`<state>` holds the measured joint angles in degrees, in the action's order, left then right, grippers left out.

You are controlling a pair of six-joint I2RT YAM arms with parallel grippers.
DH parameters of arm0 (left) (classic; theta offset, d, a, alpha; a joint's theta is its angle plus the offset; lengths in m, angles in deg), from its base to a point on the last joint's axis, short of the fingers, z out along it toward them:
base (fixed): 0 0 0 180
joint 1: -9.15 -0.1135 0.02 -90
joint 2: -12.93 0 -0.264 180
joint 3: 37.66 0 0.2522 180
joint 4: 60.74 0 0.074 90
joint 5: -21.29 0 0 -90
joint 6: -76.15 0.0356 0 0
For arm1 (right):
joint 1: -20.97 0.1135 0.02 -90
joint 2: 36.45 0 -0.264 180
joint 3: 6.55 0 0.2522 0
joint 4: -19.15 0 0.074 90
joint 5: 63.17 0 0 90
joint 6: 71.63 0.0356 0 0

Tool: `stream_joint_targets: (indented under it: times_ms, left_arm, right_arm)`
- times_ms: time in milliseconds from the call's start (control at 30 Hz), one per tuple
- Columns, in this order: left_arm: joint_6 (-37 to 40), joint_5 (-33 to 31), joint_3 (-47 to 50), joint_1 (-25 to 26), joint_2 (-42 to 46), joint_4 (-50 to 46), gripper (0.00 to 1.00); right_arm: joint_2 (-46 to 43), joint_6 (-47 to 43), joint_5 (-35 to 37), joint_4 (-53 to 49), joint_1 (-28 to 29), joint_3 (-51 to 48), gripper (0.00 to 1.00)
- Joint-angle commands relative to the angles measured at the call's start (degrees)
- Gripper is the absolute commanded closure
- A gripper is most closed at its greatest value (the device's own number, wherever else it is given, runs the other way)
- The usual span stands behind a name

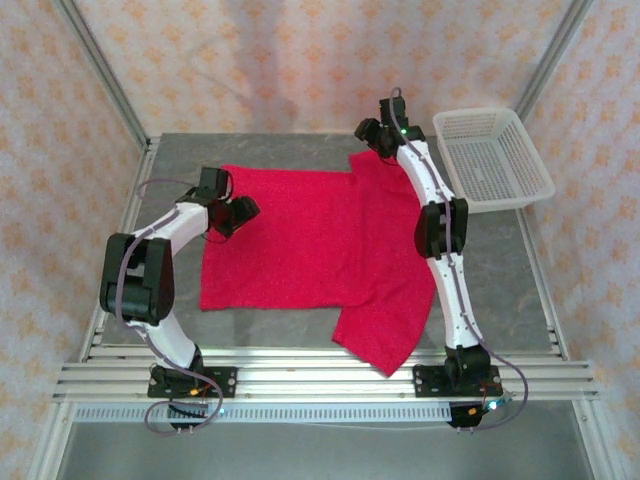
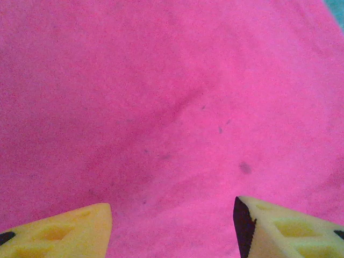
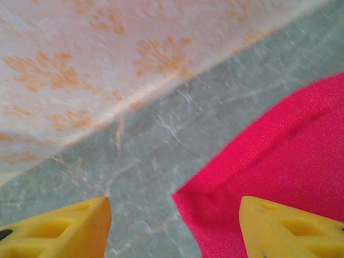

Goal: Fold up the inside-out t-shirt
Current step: Smooth out the T-shirt at the center of the table.

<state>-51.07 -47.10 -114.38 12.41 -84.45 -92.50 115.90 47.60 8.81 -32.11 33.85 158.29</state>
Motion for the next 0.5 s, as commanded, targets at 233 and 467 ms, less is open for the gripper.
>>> stream_joint_targets:
  times_ms: [233,467]
  left_arm:
    - [0.2,-1.8,4.5,-0.5,5.9,-0.2,0.36]
    - [-2.2,-2.7,5.0,-3.4,0.2,3.1,0.35]
  right_arm:
    - [-33.5,-3.5,2.7,-4.3,-0.2,-46.4,0.34]
    - [-38.7,-1.8,4.3,3.6,-1.0,-66.2,0.33]
